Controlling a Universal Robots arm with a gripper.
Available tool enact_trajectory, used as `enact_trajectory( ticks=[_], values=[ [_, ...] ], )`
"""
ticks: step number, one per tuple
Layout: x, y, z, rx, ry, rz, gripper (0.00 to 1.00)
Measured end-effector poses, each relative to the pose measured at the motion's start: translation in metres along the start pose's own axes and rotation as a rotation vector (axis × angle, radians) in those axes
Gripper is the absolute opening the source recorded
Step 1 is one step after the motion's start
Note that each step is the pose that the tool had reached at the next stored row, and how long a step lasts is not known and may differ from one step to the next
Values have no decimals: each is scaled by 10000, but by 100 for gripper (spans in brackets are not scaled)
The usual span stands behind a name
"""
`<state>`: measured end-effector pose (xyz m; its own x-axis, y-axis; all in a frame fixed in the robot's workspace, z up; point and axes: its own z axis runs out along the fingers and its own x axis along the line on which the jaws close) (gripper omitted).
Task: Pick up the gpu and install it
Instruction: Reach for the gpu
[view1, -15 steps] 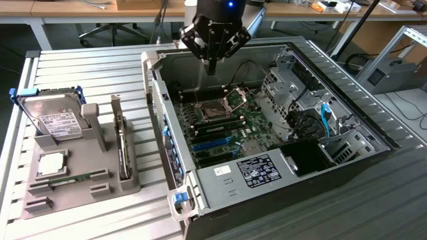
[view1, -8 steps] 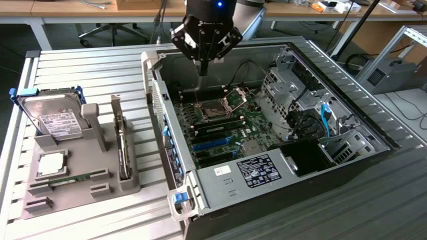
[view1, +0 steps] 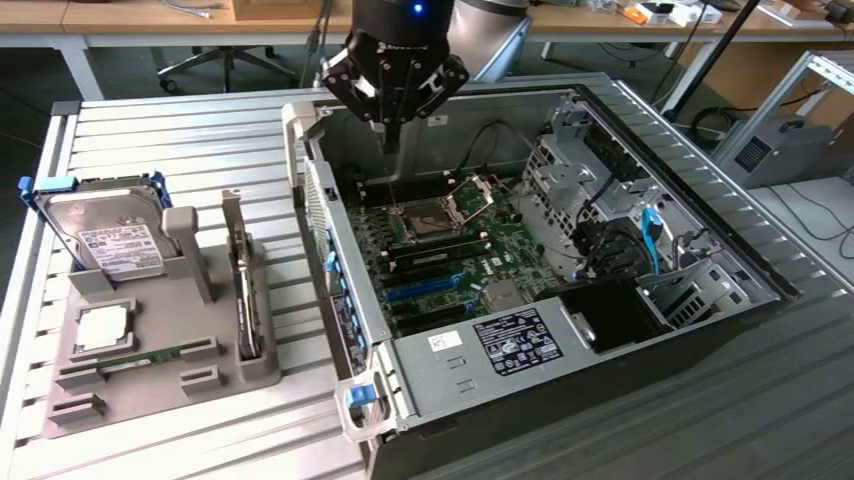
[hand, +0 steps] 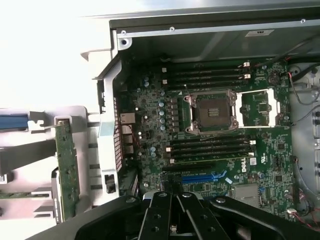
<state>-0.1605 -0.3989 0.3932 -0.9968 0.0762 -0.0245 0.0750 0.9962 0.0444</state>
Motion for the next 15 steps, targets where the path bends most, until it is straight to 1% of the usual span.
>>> enact_trajectory(
  ticks=[3,9,15],
  values=[
    [74,-5,-2,1,0,1,11],
    [184,-14,-4,2,2,0,11],
    [360,-27,-6,1,3,1,11]
  ],
)
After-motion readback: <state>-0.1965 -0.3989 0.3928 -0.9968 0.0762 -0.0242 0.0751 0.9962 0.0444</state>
